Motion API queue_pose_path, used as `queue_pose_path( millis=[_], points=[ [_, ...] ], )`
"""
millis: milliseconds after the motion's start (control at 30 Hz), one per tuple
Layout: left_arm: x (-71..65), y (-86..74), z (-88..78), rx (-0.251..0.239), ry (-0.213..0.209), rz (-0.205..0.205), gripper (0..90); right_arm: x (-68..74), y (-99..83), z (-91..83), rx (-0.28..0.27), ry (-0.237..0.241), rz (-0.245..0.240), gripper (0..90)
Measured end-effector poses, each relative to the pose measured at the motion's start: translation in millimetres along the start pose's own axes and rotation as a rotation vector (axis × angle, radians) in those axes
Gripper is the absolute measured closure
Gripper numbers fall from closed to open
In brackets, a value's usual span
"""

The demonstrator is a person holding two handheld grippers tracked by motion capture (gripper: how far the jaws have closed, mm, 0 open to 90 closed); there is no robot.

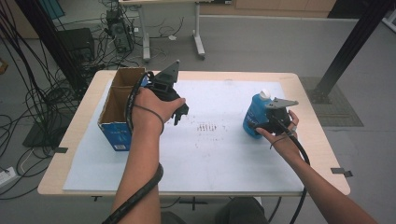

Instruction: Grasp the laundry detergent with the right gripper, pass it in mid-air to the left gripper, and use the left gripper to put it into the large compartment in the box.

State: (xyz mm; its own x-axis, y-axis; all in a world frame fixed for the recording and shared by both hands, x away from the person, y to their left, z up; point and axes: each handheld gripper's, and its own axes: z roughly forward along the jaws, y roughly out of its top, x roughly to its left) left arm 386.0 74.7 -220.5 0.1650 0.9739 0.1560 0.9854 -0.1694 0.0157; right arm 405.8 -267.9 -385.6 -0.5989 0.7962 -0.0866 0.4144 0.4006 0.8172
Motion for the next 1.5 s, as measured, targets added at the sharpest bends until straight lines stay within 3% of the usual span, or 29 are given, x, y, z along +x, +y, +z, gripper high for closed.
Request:
queue_pose_path(
  millis=[1067,1500],
  points=[
    [-2.4,1.4,-0.7,0.000,0.007,0.004,5.4,-1.8,-1.9,1.8,0.005,-0.013,0.018,7.1],
    [0.2,0.0,2.2,0.004,0.010,0.000,5.4,-0.2,-5.3,5.4,0.013,-0.023,0.009,20.1]
  ],
)
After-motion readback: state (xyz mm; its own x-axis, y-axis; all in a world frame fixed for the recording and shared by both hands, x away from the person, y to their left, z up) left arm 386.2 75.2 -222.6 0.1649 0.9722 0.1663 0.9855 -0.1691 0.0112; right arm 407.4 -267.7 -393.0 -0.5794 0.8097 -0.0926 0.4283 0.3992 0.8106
